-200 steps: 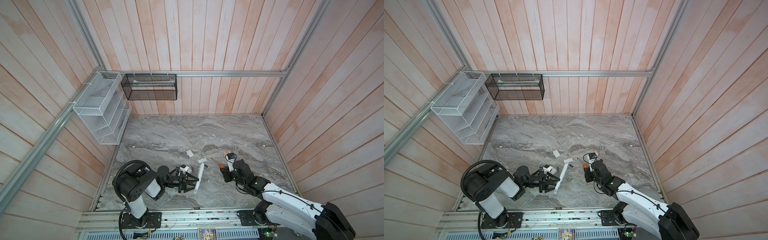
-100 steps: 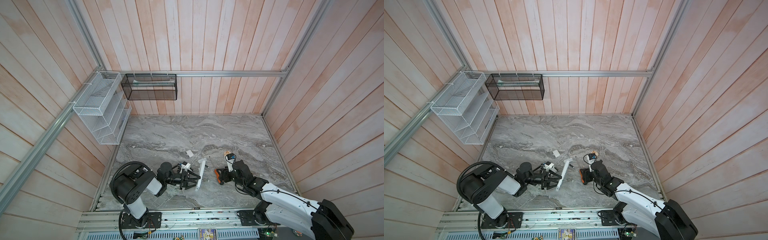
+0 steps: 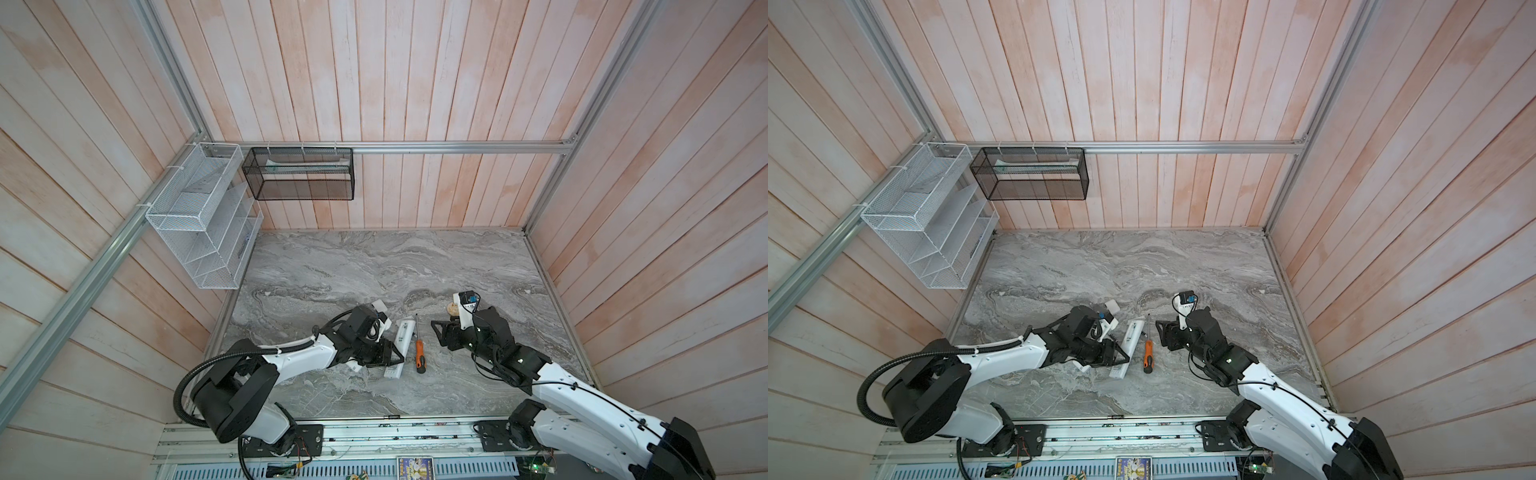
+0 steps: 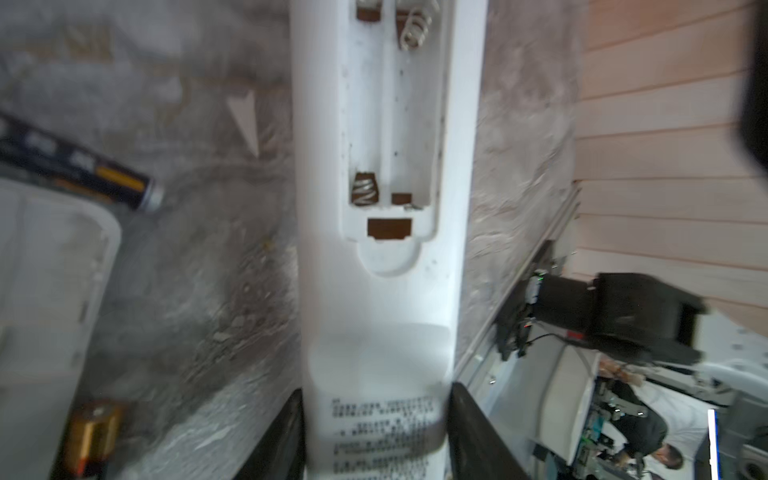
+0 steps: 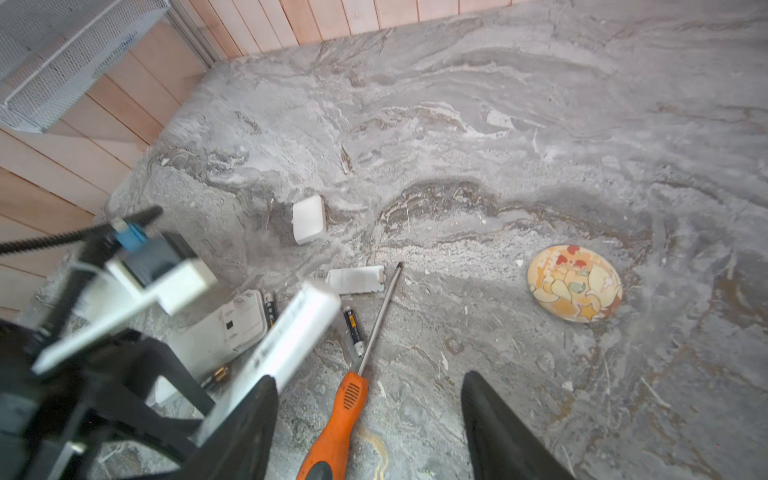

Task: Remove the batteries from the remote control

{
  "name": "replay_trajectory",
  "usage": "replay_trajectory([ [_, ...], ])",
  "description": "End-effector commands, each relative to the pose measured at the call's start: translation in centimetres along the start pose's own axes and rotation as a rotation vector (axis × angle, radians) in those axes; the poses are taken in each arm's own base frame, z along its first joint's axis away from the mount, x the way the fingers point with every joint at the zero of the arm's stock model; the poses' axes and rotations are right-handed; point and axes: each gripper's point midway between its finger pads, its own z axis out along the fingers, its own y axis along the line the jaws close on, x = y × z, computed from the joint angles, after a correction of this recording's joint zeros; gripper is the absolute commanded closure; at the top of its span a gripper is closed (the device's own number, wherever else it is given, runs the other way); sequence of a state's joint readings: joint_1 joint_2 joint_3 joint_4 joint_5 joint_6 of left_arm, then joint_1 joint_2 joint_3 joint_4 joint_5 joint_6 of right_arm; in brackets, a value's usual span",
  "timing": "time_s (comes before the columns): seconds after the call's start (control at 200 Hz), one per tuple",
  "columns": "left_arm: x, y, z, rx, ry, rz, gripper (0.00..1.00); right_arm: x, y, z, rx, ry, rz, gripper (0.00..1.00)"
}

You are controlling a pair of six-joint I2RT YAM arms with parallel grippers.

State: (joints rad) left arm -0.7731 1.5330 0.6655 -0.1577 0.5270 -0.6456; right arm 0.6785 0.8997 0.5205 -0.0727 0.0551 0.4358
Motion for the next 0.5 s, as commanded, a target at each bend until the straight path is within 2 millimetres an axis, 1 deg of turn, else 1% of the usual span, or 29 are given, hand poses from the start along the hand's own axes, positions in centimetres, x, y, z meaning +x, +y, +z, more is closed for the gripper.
replay_trajectory([
  [0.0,1.6,3.8,1.0,-0.181,0.037,0.046,0.62,-0.7,-1.5,-0.9,0.07,0.036,-0.002,0.27],
  [0.03,1.6,3.8,1.2,-0.186,0.034,0.048,0.61,-1.0,-1.8,-1.1,0.077,0.034,0.004,0.25],
  [0.065,1.5,3.8,1.3,-0.194,0.03,0.052,0.58,-1.4,-2.3,-1.2,0.081,0.031,0.012,0.23],
  [0.11,1.3,3.7,1.2,-0.203,0.022,0.055,0.5,-1.9,-2.9,-1.4,0.082,0.025,0.028,0.21],
  [0.155,1.0,3.6,1.1,-0.207,0.012,0.061,0.41,-2.3,-3.7,-1.4,0.084,0.021,0.046,0.19],
  [0.18,0.9,3.6,1.0,-0.212,0.009,0.062,0.32,-2.5,-4.1,-1.4,0.085,0.017,0.056,0.18],
  [0.19,0.8,3.5,0.9,-0.213,0.007,0.065,0.25,-2.7,-4.3,-1.4,0.084,0.015,0.061,0.18],
  [0.195,0.8,3.5,0.9,-0.215,0.006,0.065,0.19,-2.7,-4.4,-1.4,0.084,0.016,0.063,0.18],
  [0.2,0.7,3.5,0.9,-0.215,0.006,0.067,0.09,-2.8,-4.5,-1.5,0.086,0.014,0.066,0.18],
  [0.205,0.7,3.5,0.8,-0.216,0.004,0.068,0.05,-2.8,-4.6,-1.4,0.086,0.014,0.069,0.18],
  [0.215,0.6,3.4,0.8,-0.218,0.002,0.071,0.01,-3.0,-4.7,-1.5,0.084,0.01,0.07,0.17],
  [0.245,0.4,3.4,0.6,-0.228,-0.003,0.072,0.0,-3.4,-5.2,-1.5,0.083,0.002,0.076,0.17],
  [0.36,-1.1,2.2,-0.8,-0.241,-0.05,0.108,0.0,-5.8,-7.5,-1.9,0.107,-0.065,0.095,0.13],
  [0.42,-2.2,1.3,-2.0,-0.251,-0.094,0.131,0.0,-7.1,-9.0,-2.0,0.124,-0.122,0.099,0.11],
  [0.495,-3.8,-0.1,-3.9,-0.263,-0.164,0.165,0.0,-8.6,-11.4,-2.2,0.158,-0.187,0.121,0.09],
])
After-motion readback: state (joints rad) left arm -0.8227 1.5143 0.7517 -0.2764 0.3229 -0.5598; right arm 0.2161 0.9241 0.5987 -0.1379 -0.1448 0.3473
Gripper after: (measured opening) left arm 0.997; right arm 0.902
